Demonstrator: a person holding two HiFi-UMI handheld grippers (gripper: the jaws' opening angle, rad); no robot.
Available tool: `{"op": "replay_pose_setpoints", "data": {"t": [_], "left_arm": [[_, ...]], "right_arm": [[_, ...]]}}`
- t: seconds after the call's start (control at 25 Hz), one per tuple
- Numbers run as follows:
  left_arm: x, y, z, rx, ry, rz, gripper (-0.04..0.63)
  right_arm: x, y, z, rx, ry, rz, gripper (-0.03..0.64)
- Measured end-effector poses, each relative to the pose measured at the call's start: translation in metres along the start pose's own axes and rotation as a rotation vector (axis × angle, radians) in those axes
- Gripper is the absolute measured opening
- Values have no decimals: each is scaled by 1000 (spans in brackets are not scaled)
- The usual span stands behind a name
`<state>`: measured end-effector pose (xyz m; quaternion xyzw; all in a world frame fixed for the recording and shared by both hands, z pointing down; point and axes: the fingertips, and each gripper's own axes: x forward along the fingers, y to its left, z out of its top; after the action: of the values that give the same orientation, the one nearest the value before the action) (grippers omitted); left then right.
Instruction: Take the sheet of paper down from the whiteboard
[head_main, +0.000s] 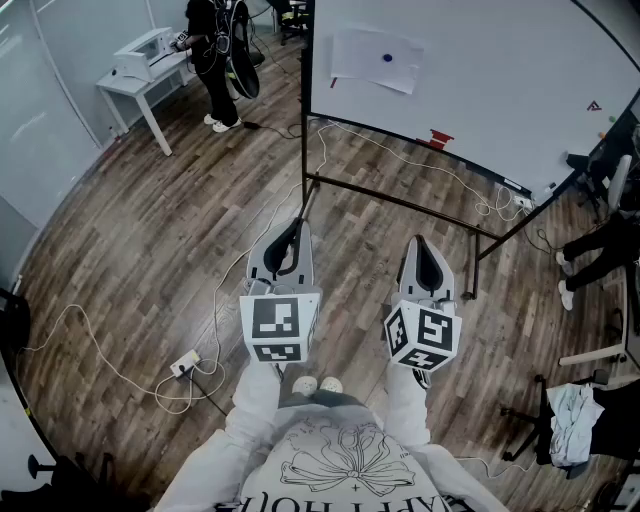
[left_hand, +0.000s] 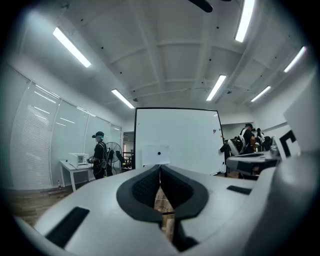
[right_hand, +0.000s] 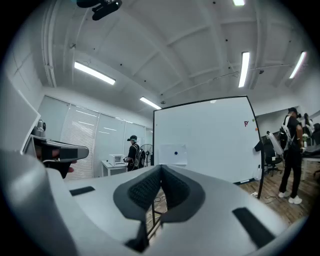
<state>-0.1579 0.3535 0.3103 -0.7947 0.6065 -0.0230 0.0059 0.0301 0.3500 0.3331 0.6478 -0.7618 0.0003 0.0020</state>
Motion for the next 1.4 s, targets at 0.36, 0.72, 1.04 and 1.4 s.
{"op": "replay_pose_setpoints", "data": {"t": [0.36, 0.72, 1.04, 1.4], "left_arm": [[13, -11, 0, 0, 2, -4, 6], [30, -32, -8, -4, 8, 22, 6], [55, -42, -16, -11, 25, 28, 6], [133, -19, -22, -13, 19, 19, 8]], "right_arm": [[7, -12, -2, -3, 8, 6, 3], [15, -34, -10, -3, 9, 35, 3], [38, -52, -22, 10, 35, 45, 5], [115, -67, -30, 16, 32, 24, 5]]}}
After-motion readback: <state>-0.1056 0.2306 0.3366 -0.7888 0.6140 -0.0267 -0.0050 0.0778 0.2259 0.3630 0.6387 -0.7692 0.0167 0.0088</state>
